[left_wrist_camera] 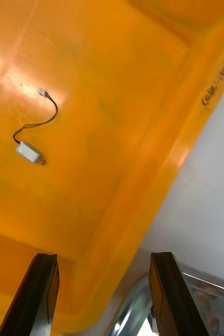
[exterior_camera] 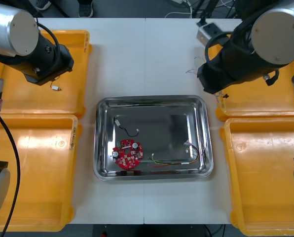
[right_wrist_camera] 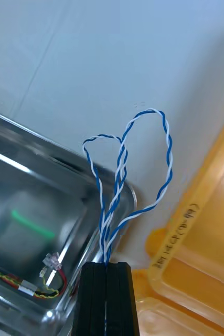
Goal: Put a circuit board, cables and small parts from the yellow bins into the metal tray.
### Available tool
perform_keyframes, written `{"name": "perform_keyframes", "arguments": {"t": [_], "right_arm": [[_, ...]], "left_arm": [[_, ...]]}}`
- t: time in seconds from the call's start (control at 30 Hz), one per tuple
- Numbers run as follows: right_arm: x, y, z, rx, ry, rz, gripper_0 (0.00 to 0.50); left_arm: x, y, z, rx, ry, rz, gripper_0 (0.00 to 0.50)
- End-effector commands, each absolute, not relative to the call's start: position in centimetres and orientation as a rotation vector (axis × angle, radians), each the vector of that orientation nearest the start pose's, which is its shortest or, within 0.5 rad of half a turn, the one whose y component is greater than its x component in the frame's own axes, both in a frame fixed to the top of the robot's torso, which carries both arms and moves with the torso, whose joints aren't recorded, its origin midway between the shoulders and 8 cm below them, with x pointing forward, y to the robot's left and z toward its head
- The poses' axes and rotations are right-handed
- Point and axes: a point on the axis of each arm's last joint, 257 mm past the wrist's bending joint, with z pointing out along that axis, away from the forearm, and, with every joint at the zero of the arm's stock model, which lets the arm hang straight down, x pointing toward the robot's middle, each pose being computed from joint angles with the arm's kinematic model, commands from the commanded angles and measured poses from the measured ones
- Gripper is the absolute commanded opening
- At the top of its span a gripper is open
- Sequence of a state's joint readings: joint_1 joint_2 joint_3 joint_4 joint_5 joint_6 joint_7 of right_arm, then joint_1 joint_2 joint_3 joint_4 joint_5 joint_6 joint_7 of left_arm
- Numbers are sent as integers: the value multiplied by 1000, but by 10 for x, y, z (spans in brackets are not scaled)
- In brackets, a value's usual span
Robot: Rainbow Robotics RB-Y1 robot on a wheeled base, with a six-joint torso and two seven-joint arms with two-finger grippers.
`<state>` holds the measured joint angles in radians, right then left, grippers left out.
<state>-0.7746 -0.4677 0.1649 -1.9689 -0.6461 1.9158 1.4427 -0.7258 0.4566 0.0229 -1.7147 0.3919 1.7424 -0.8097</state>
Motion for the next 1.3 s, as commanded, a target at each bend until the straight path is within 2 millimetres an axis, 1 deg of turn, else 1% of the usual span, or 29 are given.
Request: {"name": "perform_keyframes", "arguments": {"t": [0.03, 0.1, 0.17, 0.2, 0.27, 0.3, 0.4, 0.47, 0.57, 0.67, 0.77, 1.1, 1.23, 1.3], "right_arm": [[461, -115, -118, -960, 2400, -1, 0], [457, -113, -125, -1050, 2380, -36, 0], [453, -112, -136, -1148, 2360, -80, 0], [452, -112, -139, -1173, 2355, -90, 0], [448, -110, -151, -1273, 2328, -130, 0], [448, -109, -153, -1296, 2313, -137, 0], [447, -101, -164, -1438, 2232, -191, 0], [446, -95, -171, -1555, 2155, -243, 0], [446, -84, -175, -1652, 2071, -271, 0], [449, -74, -182, -1712, 2027, -247, 0], [454, -66, -189, -1764, 1983, -233, 0], [473, -60, -213, -1809, 1901, -217, 0], [480, -58, -218, -1809, 1874, -263, 0], [484, -59, -220, -1806, 1865, -304, 0]], "left_arm": [[572, 286, -83, -438, 2365, -154, 500], [577, 295, -83, -428, 2364, -148, 500], [582, 305, -88, -425, 2368, -140, 500], [584, 307, -89, -421, 2370, -138, 500], [588, 316, -95, -408, 2378, -120, 500], [590, 318, -96, -407, 2380, -117, 500], [595, 326, -102, -417, 2383, -113, 500], [599, 330, -109, -426, 2388, -109, 500], [602, 336, -119, -440, 2394, -107, 500], [607, 341, -127, -447, 2392, -106, 500], [612, 342, -133, -437, 2388, -101, 500], [624, 337, -152, -422, 2389, -84, 500], [625, 333, -159, -421, 2395, -82, 500], [624, 332, -163, -452, 2400, -93, 500]]}}
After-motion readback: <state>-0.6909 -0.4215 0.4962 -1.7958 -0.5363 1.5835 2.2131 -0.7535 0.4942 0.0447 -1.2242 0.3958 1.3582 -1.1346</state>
